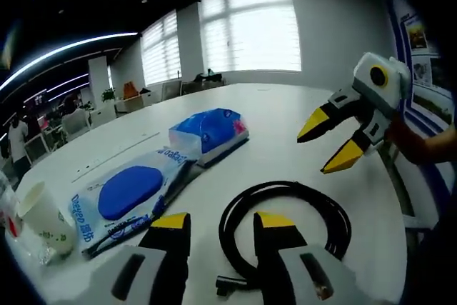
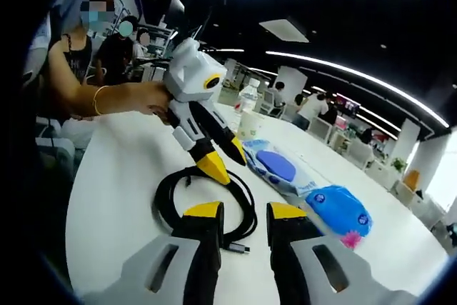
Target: Arrange the tabletop items into an orderly group along one side of the table until the central work area is clear of visible clutter.
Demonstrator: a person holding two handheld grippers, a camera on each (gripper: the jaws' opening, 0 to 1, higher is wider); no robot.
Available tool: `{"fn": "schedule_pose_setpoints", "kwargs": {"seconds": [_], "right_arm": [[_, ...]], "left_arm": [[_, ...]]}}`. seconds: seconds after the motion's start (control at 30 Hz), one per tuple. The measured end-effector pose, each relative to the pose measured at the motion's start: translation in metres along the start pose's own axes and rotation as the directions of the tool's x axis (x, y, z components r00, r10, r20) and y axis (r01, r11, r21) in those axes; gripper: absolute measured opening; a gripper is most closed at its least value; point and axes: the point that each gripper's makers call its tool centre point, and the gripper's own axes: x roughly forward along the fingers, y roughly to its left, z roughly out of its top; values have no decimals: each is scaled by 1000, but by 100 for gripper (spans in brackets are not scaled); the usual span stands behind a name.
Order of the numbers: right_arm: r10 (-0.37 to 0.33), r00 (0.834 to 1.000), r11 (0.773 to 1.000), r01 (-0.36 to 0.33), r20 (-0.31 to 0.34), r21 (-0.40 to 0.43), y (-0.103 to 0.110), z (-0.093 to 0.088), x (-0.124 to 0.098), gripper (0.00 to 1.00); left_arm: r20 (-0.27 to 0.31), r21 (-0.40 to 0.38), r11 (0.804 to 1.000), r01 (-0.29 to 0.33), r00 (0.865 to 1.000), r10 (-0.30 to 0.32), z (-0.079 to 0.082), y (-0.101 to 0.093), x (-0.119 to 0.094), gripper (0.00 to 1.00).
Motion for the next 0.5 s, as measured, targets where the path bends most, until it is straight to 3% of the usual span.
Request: {"fn": "schedule_pose_setpoints", "kwargs": {"seconds": [0.17,0.5], "right_arm": [[-7,1000,995,4,-22,-100,14,-4,-1,21],[22,998,979,-35,-65,-201,34,-11,-2,21]], "left_arm": [[-9,-25,1000,11,1000,-11,-3,-1,1,30],[-23,-31,999,20,1000,-21,-8,-3,0,30]]}}
